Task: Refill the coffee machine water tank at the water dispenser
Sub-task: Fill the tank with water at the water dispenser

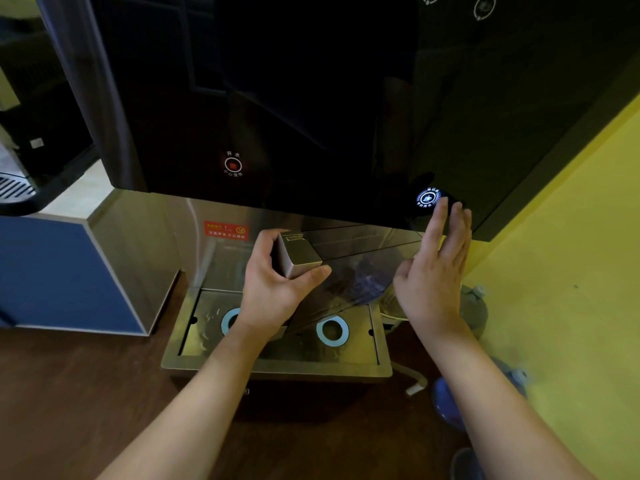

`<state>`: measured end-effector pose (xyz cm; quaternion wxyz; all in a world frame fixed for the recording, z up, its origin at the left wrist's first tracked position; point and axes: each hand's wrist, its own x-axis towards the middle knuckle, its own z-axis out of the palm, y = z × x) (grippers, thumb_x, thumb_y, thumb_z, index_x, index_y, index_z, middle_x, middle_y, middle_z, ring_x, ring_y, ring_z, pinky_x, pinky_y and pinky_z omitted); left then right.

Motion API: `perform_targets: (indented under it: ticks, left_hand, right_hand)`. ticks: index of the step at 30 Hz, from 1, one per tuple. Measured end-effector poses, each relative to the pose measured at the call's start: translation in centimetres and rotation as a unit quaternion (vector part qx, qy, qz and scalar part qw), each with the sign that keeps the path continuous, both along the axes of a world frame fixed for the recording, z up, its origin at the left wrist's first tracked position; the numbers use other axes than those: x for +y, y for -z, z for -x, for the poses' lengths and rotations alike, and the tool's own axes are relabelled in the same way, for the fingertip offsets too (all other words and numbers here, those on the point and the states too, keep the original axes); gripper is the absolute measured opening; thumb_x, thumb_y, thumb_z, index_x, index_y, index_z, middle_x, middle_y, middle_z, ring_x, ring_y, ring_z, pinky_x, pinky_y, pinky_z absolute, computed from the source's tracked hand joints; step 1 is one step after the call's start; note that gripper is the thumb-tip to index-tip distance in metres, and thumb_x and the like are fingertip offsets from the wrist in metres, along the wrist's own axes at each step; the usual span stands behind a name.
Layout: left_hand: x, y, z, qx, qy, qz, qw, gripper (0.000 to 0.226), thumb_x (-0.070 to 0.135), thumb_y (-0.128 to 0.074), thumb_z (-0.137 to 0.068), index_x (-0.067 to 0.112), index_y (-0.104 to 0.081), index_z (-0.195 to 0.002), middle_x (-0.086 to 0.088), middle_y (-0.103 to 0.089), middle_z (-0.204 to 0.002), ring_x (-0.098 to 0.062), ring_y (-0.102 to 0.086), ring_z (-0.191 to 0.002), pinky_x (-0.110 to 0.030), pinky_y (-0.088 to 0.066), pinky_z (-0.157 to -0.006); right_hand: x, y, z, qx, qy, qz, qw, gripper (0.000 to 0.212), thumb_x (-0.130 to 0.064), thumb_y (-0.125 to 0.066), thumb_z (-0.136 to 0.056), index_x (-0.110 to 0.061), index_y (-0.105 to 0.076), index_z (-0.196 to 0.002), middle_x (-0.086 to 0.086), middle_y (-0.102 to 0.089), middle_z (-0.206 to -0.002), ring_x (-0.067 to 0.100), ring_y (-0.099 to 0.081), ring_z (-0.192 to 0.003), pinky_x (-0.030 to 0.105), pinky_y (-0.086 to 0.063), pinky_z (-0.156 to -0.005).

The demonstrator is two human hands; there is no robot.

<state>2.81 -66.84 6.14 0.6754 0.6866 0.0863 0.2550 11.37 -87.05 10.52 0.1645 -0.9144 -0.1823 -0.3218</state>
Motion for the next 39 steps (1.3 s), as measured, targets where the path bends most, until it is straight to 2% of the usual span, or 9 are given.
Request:
perform_targets:
  ticks: [8, 14, 17, 21, 25, 29, 33, 36, 39]
  left_hand:
    - [-0.2, -0.1, 0.0, -0.001, -0.001, -0.006, 1.000, 0.069, 0.042, -0.088, -0.062, 0.021, -0.051, -0.116, -0.008, -0.064, -0.105, -0.028, -0.067, -0.097, -0.052, -0.057, -0.081]
    - [-0.2, -0.2, -0.1, -0.003, -0.004, -0.011, 1.000, 0.063, 0.038, -0.088, -0.063, 0.024, -0.052, -0.112, -0.007, -0.064, -0.102, -0.027, -0.067, -0.094, -0.053, -0.057, -0.081]
    - [-0.3, -0.2, -0.1, -0.003, -0.005, -0.018, 1.000, 0.063, 0.040, -0.088, -0.063, 0.025, -0.052, -0.112, -0.007, -0.064, -0.101, -0.028, -0.066, -0.094, -0.052, -0.057, -0.080]
    - [0.0, -0.3, 0.2, -0.001, -0.010, -0.031, 0.999, 0.065, 0.042, -0.087, -0.063, 0.022, -0.052, -0.114, -0.007, -0.064, -0.100, -0.025, -0.066, -0.093, -0.049, -0.058, -0.078]
    - [0.8, -0.6, 1.5, -0.010, 0.011, -0.008, 1.000, 0.066, 0.028, -0.088, -0.068, 0.021, -0.052, -0.122, -0.011, -0.063, -0.112, -0.029, -0.065, -0.104, -0.048, -0.059, -0.082]
    - [1.8, -1.2, 3.2, -0.004, 0.015, -0.015, 1.000, 0.063, 0.015, -0.087, -0.071, 0.012, -0.053, -0.123, -0.011, -0.064, -0.117, -0.025, -0.065, -0.109, -0.037, -0.056, -0.088]
    - [3.7, -1.0, 5.2, 0.002, 0.009, -0.030, 1.000, 0.061, 0.004, -0.086, -0.070, 0.003, -0.052, -0.120, -0.012, -0.064, -0.113, -0.025, -0.066, -0.106, -0.028, -0.056, -0.083]
    - [6.3, -1.3, 7.3, 0.005, 0.013, -0.038, 0.999, 0.062, 0.015, -0.089, -0.068, 0.007, -0.053, -0.118, -0.009, -0.066, -0.110, -0.030, -0.067, -0.103, -0.038, -0.057, -0.082]
    - [9.7, -2.0, 9.8, 0.006, 0.008, -0.056, 0.998, 0.060, 0.024, -0.087, -0.065, 0.011, -0.055, -0.114, -0.004, -0.068, -0.104, -0.026, -0.068, -0.097, -0.036, -0.056, -0.080]
  right_hand:
    - [0.0, -0.1, -0.3, -0.013, 0.012, 0.007, 1.000, 0.093, 0.001, -0.058, -0.078, -0.006, -0.007, -0.155, 0.030, -0.020, -0.155, 0.043, -0.011, -0.148, 0.057, -0.023, -0.118]
    - [-0.1, 0.0, -0.5, 0.000, 0.025, 0.048, 0.999, 0.093, -0.005, -0.061, -0.078, -0.012, -0.013, -0.157, 0.029, -0.018, -0.157, 0.044, -0.007, -0.149, 0.057, -0.015, -0.120]
    - [-0.5, 0.2, -0.1, -0.034, 0.022, 0.017, 0.999, 0.086, -0.010, -0.060, -0.078, -0.007, -0.020, -0.153, 0.028, -0.027, -0.152, 0.044, -0.017, -0.147, 0.058, -0.016, -0.119]
    - [-0.8, 1.6, 1.2, -0.083, -0.053, 0.006, 0.995, 0.068, -0.011, -0.063, -0.083, -0.004, -0.035, -0.145, 0.025, -0.034, -0.144, 0.043, -0.032, -0.139, 0.059, -0.022, -0.117]
    - [-0.4, 3.2, 1.8, 0.018, -0.159, 0.026, 0.987, 0.053, -0.015, -0.060, -0.092, -0.005, -0.043, -0.141, 0.019, -0.043, -0.140, 0.035, -0.042, -0.132, 0.056, -0.040, -0.104]
    - [1.2, 4.4, 2.1, 0.125, -0.224, 0.042, 0.966, 0.058, -0.025, -0.056, -0.098, -0.008, -0.033, -0.148, 0.015, -0.026, -0.155, 0.031, -0.030, -0.144, 0.054, -0.044, -0.104]
    - [3.6, 4.3, 2.5, 0.160, -0.268, 0.124, 0.942, 0.067, -0.045, -0.043, -0.100, -0.010, -0.025, -0.153, 0.011, -0.019, -0.163, 0.022, -0.011, -0.152, 0.050, -0.021, -0.120]
    - [5.9, 3.1, 3.5, 0.187, -0.293, 0.159, 0.924, 0.071, -0.056, -0.033, -0.099, -0.015, -0.020, -0.155, 0.001, -0.009, -0.165, 0.009, 0.004, -0.152, 0.036, -0.002, -0.124]
    - [9.1, 2.0, 5.1, 0.209, -0.306, 0.196, 0.908, 0.078, -0.062, -0.030, -0.097, -0.016, -0.012, -0.157, 0.000, -0.008, -0.166, 0.010, 0.002, -0.152, 0.037, -0.002, -0.125]
